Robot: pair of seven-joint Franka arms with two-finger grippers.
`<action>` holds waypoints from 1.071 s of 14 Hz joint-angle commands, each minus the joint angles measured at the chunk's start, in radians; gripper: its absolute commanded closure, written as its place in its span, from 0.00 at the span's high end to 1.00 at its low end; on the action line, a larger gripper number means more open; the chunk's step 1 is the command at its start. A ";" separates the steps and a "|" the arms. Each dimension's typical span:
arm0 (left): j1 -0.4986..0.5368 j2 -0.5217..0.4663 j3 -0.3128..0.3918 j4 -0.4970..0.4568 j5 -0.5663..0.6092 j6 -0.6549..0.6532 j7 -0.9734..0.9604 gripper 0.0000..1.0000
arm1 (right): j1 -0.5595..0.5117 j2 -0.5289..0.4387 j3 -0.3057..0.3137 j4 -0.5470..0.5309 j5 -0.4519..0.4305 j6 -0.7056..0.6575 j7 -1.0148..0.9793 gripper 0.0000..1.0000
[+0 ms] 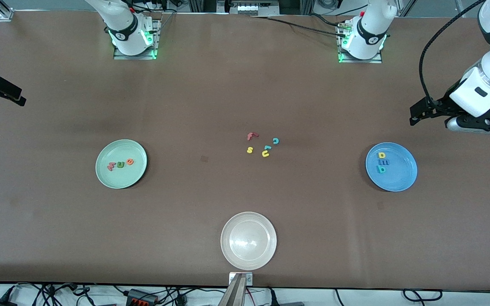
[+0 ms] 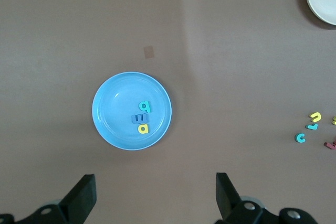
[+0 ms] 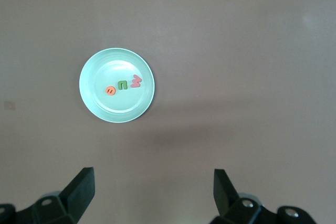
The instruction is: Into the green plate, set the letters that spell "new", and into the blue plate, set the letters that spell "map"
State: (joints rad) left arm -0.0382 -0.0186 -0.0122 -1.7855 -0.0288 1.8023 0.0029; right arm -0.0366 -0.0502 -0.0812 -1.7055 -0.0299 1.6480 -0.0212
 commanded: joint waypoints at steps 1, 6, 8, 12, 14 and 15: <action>-0.006 0.014 -0.002 0.032 -0.003 -0.014 -0.012 1.00 | -0.014 -0.022 0.017 -0.020 -0.007 -0.004 -0.017 1.00; -0.008 0.022 -0.002 0.041 -0.003 -0.014 -0.012 1.00 | -0.016 -0.016 0.017 -0.020 -0.007 -0.004 -0.019 1.00; -0.008 0.022 -0.002 0.041 -0.003 -0.014 -0.012 1.00 | -0.017 -0.016 0.015 -0.020 -0.007 -0.002 -0.019 1.00; -0.009 0.022 -0.002 0.043 -0.003 -0.014 -0.014 1.00 | -0.017 -0.016 0.017 -0.020 -0.005 0.003 -0.019 1.00; -0.009 0.023 -0.002 0.043 -0.003 -0.014 -0.014 1.00 | -0.016 -0.014 0.017 -0.020 -0.007 0.006 -0.019 1.00; -0.009 0.023 -0.002 0.043 -0.003 -0.014 -0.014 1.00 | -0.016 -0.013 0.017 -0.020 -0.007 0.006 -0.019 1.00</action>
State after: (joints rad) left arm -0.0404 -0.0064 -0.0149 -1.7694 -0.0288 1.8023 0.0028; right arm -0.0367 -0.0492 -0.0792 -1.7113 -0.0299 1.6474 -0.0221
